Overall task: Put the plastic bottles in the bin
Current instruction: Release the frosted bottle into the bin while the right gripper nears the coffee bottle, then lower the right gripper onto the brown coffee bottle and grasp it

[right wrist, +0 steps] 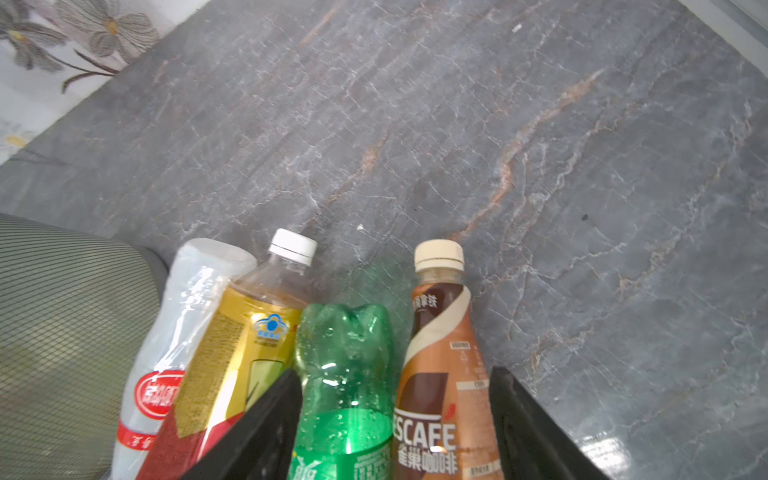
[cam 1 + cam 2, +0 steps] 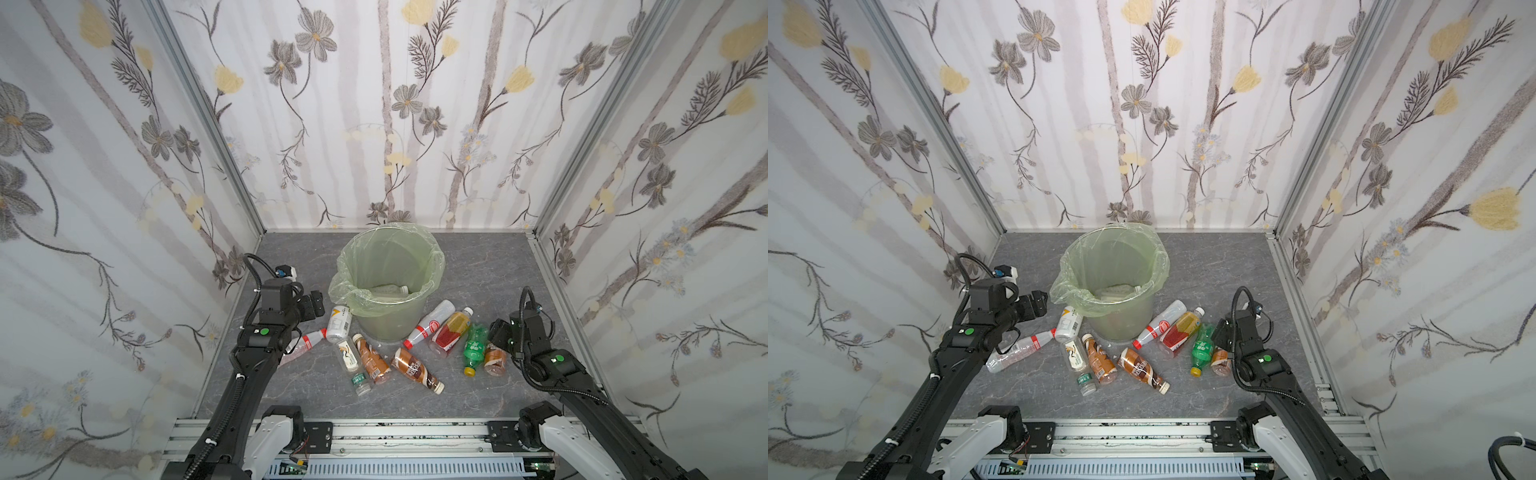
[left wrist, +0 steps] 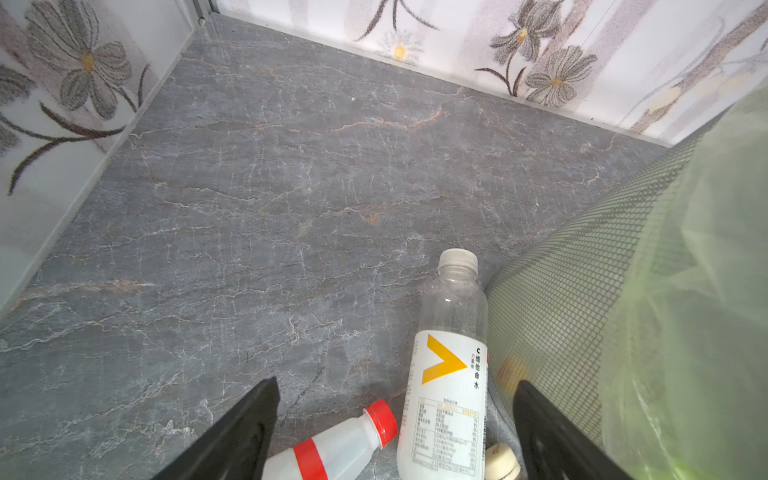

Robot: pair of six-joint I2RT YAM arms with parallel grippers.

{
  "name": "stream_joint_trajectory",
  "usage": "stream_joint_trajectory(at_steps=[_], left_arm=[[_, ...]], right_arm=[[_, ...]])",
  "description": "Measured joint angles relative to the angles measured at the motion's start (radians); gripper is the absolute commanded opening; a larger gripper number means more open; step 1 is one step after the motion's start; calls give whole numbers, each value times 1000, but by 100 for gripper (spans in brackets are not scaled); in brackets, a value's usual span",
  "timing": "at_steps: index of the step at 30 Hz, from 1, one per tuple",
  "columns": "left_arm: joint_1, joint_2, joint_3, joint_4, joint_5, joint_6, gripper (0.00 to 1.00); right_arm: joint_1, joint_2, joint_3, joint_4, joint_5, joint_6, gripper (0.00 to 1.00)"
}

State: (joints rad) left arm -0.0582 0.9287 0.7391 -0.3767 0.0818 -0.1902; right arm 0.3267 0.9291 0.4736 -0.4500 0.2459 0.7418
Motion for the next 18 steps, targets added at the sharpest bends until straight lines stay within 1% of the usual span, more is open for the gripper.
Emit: stream_joint_trajectory(at_steps=[7, 18], left_arm=[[10, -26, -19, 11, 18, 0, 90], [16, -40, -26, 29, 28, -1, 90]], right_arm=[[0, 53, -26, -5, -5, 50, 72], [0, 161, -84, 18, -20, 77, 67]])
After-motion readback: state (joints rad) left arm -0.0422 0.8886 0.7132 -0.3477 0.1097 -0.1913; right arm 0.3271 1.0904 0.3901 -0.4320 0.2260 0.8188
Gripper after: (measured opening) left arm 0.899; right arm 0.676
